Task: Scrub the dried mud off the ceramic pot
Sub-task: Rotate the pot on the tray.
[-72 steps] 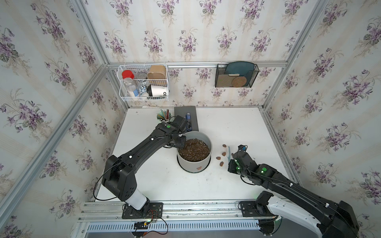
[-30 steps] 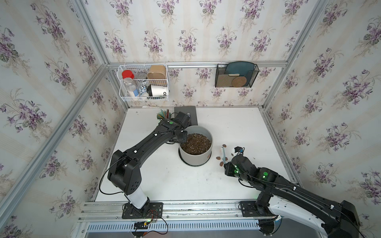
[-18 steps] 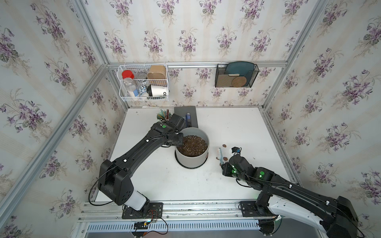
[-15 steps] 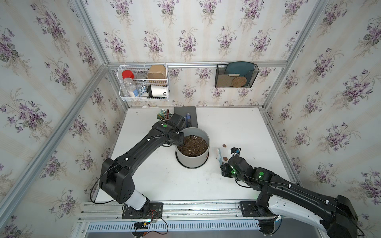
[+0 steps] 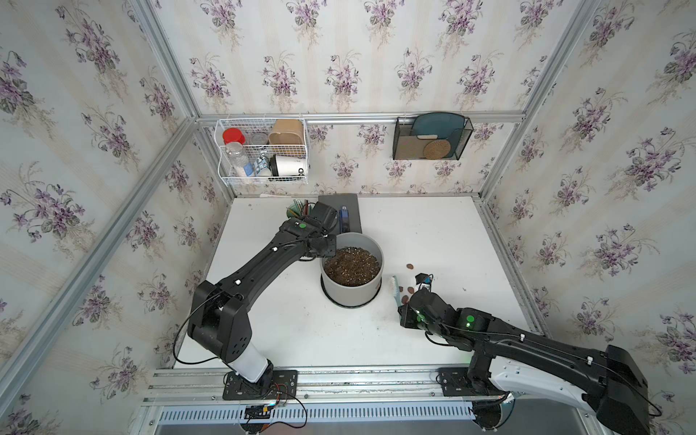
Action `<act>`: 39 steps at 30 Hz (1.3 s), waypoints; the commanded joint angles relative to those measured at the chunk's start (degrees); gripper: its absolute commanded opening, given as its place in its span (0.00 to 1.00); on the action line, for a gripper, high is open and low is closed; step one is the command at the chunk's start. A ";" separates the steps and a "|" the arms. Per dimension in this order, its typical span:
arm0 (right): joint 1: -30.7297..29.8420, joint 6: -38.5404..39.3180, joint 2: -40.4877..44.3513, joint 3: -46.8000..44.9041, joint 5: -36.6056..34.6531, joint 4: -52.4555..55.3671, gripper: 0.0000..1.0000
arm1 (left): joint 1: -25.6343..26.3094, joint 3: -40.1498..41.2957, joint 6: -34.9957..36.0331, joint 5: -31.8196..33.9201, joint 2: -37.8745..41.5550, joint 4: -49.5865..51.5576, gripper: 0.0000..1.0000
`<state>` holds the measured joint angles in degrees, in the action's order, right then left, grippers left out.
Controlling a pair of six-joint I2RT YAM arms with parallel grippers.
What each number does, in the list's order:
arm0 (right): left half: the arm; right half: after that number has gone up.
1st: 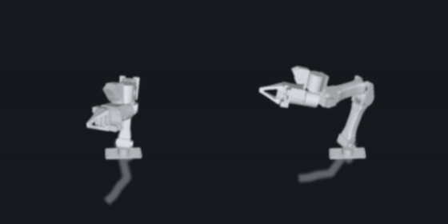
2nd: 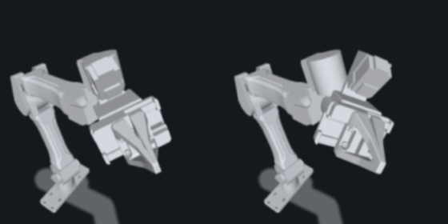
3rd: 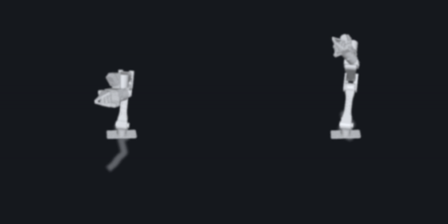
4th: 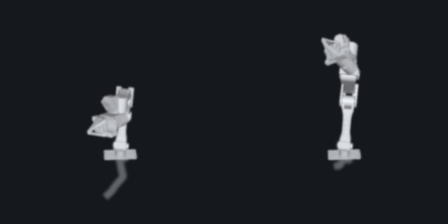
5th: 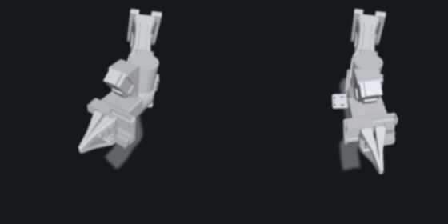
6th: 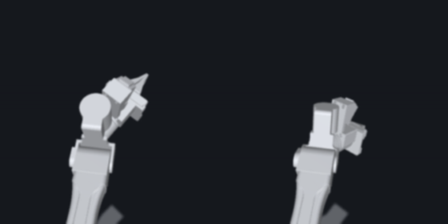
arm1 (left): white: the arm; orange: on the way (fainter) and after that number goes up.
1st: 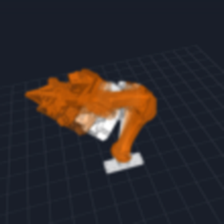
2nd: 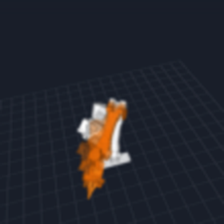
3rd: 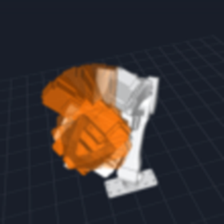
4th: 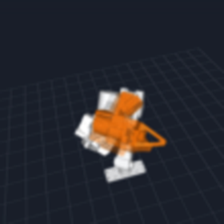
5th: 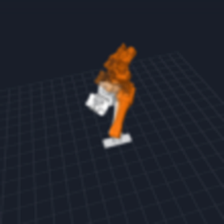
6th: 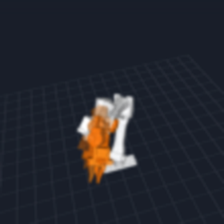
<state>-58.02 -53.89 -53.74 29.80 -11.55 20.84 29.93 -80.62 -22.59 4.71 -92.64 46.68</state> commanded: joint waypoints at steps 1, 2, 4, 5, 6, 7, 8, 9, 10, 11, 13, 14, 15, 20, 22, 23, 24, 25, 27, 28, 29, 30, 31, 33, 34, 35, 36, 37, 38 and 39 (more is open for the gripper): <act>-0.08 -0.58 -0.07 -0.07 -1.19 -1.15 0.00 | -0.23 0.83 0.43 -0.23 0.26 -1.16 0.37; -0.03 -0.60 0.05 -0.17 -1.19 -1.14 0.00 | -0.23 1.19 0.42 -0.46 0.63 -1.28 0.37; -0.08 -0.65 0.19 -0.25 -1.47 -1.15 0.00 | -0.23 2.20 0.53 -1.12 1.52 -1.49 0.35; -0.08 -0.83 0.21 -0.25 -1.73 -1.09 0.00 | -0.23 2.48 0.61 -1.37 1.84 -1.38 0.34; -0.08 -0.93 0.03 -0.27 -2.02 -1.12 0.00 | -0.23 2.63 0.76 -1.60 2.11 -1.13 0.33; -0.08 -1.06 -0.15 -0.25 -2.13 -1.23 0.00 | -0.23 2.70 0.79 -1.94 2.31 -0.90 0.32; -0.08 -1.33 -0.62 -0.19 -2.22 -1.20 0.00 | -0.23 2.74 0.87 -2.25 2.48 -0.59 0.30; -0.07 -1.53 -1.26 -0.04 -2.18 -1.27 0.00 | -0.23 2.67 0.96 -2.78 2.69 -0.33 0.26; -0.08 -1.71 -1.87 0.03 -2.08 -1.39 0.00 | -0.23 2.67 0.89 -3.26 2.83 0.01 0.21; -0.08 -1.92 -2.26 0.03 -1.85 -1.65 0.00 | -0.23 2.74 0.80 -3.90 3.16 0.36 0.19; -0.08 -2.36 -2.92 -0.09 -1.67 -2.17 0.00 | -0.15 3.01 0.54 -5.17 4.09 0.67 0.16; -0.08 -2.56 -3.10 -0.17 -1.64 -2.43 0.00 | -0.16 3.30 0.43 -6.40 4.47 0.68 0.15; -0.08 -2.66 -3.29 -0.18 -1.56 -2.69 0.00 | -0.13 3.52 0.48 -7.50 4.92 0.63 0.14; -0.05 -2.80 -3.38 -0.26 -1.65 -3.20 0.00 | 0.30 5.12 0.01 -9.35 6.21 0.48 0.14; -0.08 -2.88 -3.31 -0.31 -1.75 -3.26 0.00 | 0.32 5.56 -0.50 -10.18 6.24 0.60 0.12; -0.08 -2.93 -3.26 -0.40 -1.77 -3.14 0.00 | 0.30 5.82 -0.80 -10.90 6.43 0.44 0.12; -0.08 -2.97 -3.28 -0.43 -1.75 -3.09 0.00 | 0.30 6.33 -1.16 -11.90 6.62 0.08 0.12; -0.08 -3.09 -3.18 -0.57 -1.72 -3.15 0.00 | 0.28 6.87 -1.55 -12.80 6.88 -0.32 0.12; -0.08 -3.07 -3.04 -0.94 -1.71 -3.17 0.00 | 0.31 7.40 -1.92 -14.44 7.15 -1.21 0.15; -0.07 -3.07 -2.90 -1.16 -1.51 -3.38 0.00 | 0.30 7.33 -1.85 -14.60 7.15 -1.34 0.19; -0.08 -3.06 -2.92 -1.27 -1.49 -3.43 0.00 | 0.26 6.84 -1.63 -13.77 7.06 -1.28 0.23; -0.08 -3.04 -2.93 -1.32 -1.38 -3.42 0.00 | 0.17 6.35 -1.55 -12.48 6.83 -1.03 0.26; -0.08 -3.02 -2.94 -1.30 -1.37 -3.30 0.00 | -0.06 5.52 -1.65 -10.89 6.43 -0.76 0.30; -0.03 -3.03 -2.79 -1.29 -1.45 -3.17 0.00 | -0.48 3.56 -0.98 -8.72 5.69 -0.05 0.36; -0.07 -3.06 -2.71 -1.36 -1.46 -3.17 0.00 | -0.55 2.52 -0.43 -7.74 5.27 -0.06 0.38; -0.08 -3.12 -2.55 -1.41 -1.39 -3.16 0.00 | -0.62 1.80 0.05 -6.74 4.76 -0.17 0.40; -0.08 -3.23 -2.24 -1.48 -1.32 -3.25 0.00 | -0.65 1.17 0.39 -6.13 4.15 -0.30 0.41; -0.09 -3.32 -2.05 -1.58 -1.31 -3.28 0.00 | -0.66 0.76 0.76 -5.55 3.47 -0.45 0.42; -0.12 -3.36 -1.87 -1.59 -1.29 -3.14 0.00 | -0.67 0.25 0.91 -5.17 2.66 -0.43 0.42; -0.13 -3.49 -1.69 -1.51 -1.43 -2.92 0.00 | -0.64 -0.18 1.11 -5.12 1.97 -0.29 0.42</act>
<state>-58.11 -57.01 -55.79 28.27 -12.56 18.28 29.26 -79.92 -22.94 -2.35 -89.25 46.37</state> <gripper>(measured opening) 0.091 0.419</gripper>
